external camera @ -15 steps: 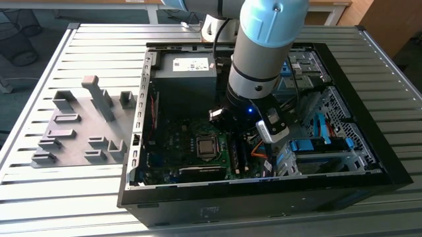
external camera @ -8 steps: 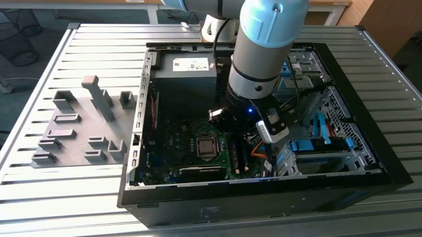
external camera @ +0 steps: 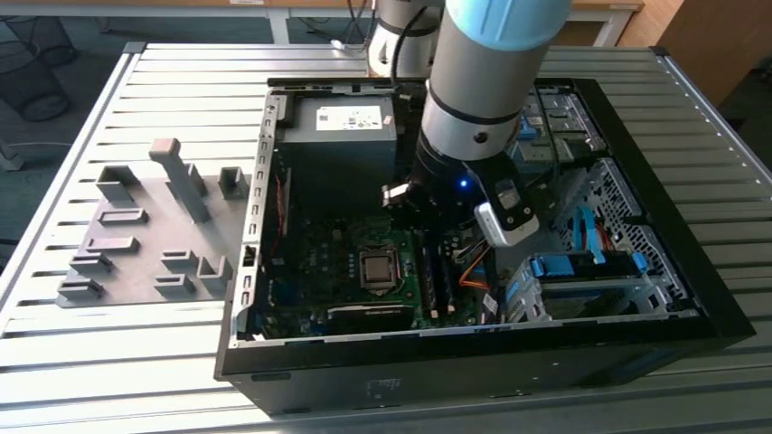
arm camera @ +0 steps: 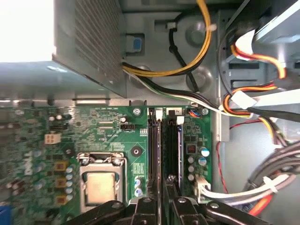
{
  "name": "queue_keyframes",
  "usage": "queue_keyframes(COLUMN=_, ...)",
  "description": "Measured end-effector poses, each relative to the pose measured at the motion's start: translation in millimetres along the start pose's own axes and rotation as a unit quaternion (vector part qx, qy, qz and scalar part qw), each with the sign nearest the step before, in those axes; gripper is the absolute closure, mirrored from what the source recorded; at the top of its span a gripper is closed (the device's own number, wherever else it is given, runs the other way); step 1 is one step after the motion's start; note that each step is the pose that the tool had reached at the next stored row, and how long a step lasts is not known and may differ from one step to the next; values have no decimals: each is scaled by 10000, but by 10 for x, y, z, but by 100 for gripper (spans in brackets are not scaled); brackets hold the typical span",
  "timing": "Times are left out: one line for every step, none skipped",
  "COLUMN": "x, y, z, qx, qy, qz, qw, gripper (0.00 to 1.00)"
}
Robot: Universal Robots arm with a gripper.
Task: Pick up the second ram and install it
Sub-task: 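Press down the second ram until it locks into place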
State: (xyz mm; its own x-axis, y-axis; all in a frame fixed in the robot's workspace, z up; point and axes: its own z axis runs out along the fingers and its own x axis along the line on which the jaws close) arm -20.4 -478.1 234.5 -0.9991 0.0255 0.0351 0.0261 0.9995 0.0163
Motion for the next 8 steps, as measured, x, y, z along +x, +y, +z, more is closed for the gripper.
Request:
queue_keyframes(x=1, y=1, z=-35, qx=0, qy=0, qz=0, qw=10000, gripper=78)
queue_keyframes(x=2, y=1, z=-59, qx=1, qy=0, qz=0, qw=10000, gripper=78)
queue_keyframes(x=2, y=1, z=-65, qx=0, qy=0, qz=0, qw=10000, gripper=80)
queue_keyframes(x=2, y=1, z=-65, qx=-1, qy=0, qz=0, qw=10000, gripper=80)
queue_keyframes(x=2, y=1, z=-65, qx=0, qy=0, qz=0, qw=10000, gripper=87)
queue_keyframes(x=2, y=1, z=-65, qx=0, qy=0, qz=0, qw=10000, gripper=89)
queue_keyframes(x=2, y=1, z=-63, qx=0, qy=0, qz=0, qw=10000, gripper=89)
queue_keyframes(x=1, y=1, z=-46, qx=1, qy=-4, qz=0, qw=10000, gripper=89)
